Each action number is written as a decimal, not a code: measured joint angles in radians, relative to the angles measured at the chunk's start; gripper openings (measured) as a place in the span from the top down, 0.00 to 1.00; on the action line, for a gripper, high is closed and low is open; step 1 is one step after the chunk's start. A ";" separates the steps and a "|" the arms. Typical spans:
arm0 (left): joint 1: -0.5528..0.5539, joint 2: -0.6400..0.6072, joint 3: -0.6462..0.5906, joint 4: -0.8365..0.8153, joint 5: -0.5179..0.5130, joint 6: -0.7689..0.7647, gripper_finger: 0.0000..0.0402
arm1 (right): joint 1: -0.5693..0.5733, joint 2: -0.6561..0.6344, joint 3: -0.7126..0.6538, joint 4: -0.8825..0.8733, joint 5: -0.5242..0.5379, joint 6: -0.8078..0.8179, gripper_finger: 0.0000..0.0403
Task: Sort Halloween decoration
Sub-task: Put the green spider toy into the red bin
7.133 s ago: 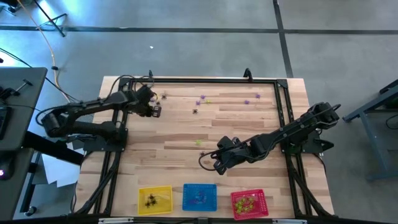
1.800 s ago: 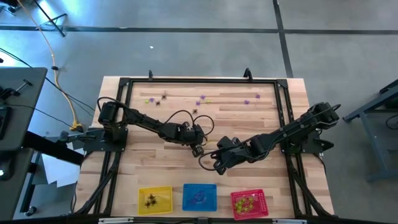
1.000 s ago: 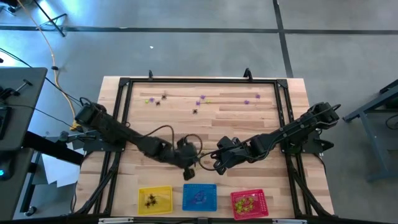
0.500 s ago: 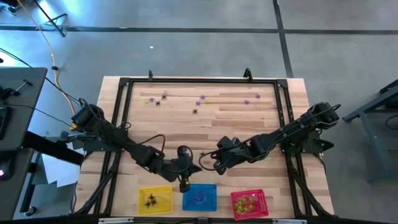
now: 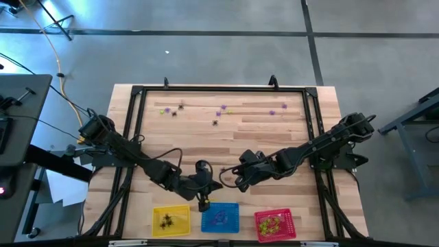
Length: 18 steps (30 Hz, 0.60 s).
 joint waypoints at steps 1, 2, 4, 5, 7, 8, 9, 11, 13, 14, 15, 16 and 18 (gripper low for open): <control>0.000 0.000 0.000 0.000 0.000 0.001 1.00 | 0.000 0.000 0.000 0.000 0.008 0.001 0.80; 0.000 0.000 0.000 0.000 0.000 0.008 1.00 | 0.000 0.000 0.000 0.001 0.013 0.009 0.80; 0.000 0.000 0.000 0.000 0.000 0.015 1.00 | 0.000 0.000 0.000 0.000 -0.007 0.033 0.80; 0.000 0.000 0.000 0.001 0.000 0.015 1.00 | 0.000 0.000 0.000 -0.001 -0.019 0.052 0.80; 0.000 0.000 0.000 0.001 0.000 0.026 1.00 | -0.001 0.000 0.000 0.000 -0.022 0.083 0.80; 0.000 0.000 0.000 0.001 0.000 0.034 1.00 | -0.002 0.000 0.000 0.005 -0.026 0.093 0.80; 0.000 0.000 0.000 0.002 0.000 0.042 1.00 | -0.002 0.000 0.000 0.019 -0.022 0.084 0.80; 0.000 0.000 0.000 0.002 -0.001 0.050 1.00 | 0.010 0.000 0.000 0.086 0.016 0.013 0.80; 0.000 0.000 0.000 0.002 -0.008 0.052 1.00 | 0.032 0.000 0.000 0.179 0.075 -0.074 0.80; 0.000 0.000 0.000 0.002 -0.009 0.056 1.00 | 0.043 0.000 0.000 0.231 0.092 -0.122 0.80; 0.000 0.000 0.000 0.002 -0.010 0.061 1.00 | 0.053 0.000 0.000 0.274 0.100 -0.162 0.81; 0.000 0.000 0.000 0.002 -0.010 0.065 1.00 | 0.062 0.000 0.000 0.309 0.104 -0.191 0.80; 0.000 0.000 0.001 0.002 -0.010 0.068 1.00 | 0.078 0.000 0.000 0.343 0.107 -0.231 0.81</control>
